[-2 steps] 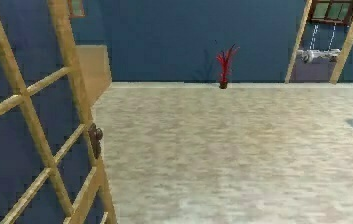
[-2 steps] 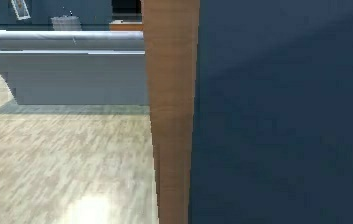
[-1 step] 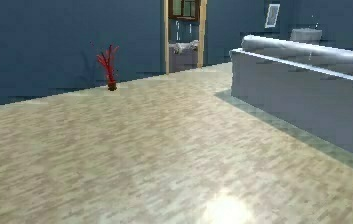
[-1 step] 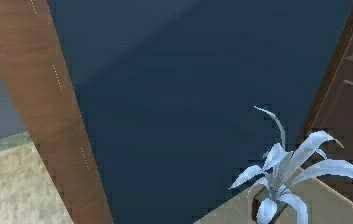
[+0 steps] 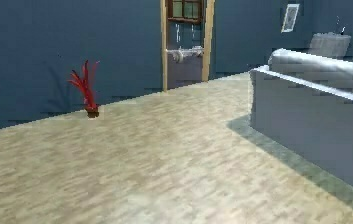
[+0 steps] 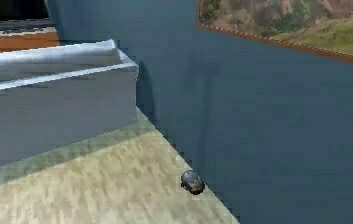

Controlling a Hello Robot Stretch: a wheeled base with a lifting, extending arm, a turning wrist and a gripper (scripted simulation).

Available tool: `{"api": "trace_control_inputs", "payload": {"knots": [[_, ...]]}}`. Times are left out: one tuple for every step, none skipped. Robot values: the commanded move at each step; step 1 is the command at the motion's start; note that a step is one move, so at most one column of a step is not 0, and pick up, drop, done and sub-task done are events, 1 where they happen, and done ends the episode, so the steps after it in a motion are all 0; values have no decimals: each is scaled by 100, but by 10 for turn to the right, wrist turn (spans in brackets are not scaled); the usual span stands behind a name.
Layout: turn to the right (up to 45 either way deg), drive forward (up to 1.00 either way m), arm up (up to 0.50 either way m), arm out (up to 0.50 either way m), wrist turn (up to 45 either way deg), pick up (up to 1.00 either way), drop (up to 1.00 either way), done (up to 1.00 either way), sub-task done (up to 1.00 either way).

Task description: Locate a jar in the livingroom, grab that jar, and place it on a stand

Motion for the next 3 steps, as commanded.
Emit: {"api": "trace_control_inputs", "payload": {"knots": [[0, 100, 0, 0, 0, 0, 0, 0, 0], [0, 100, 0, 0, 0, 0, 0, 0, 0], [30, 0, 0, 0, 0, 0, 0, 0, 0]]}}
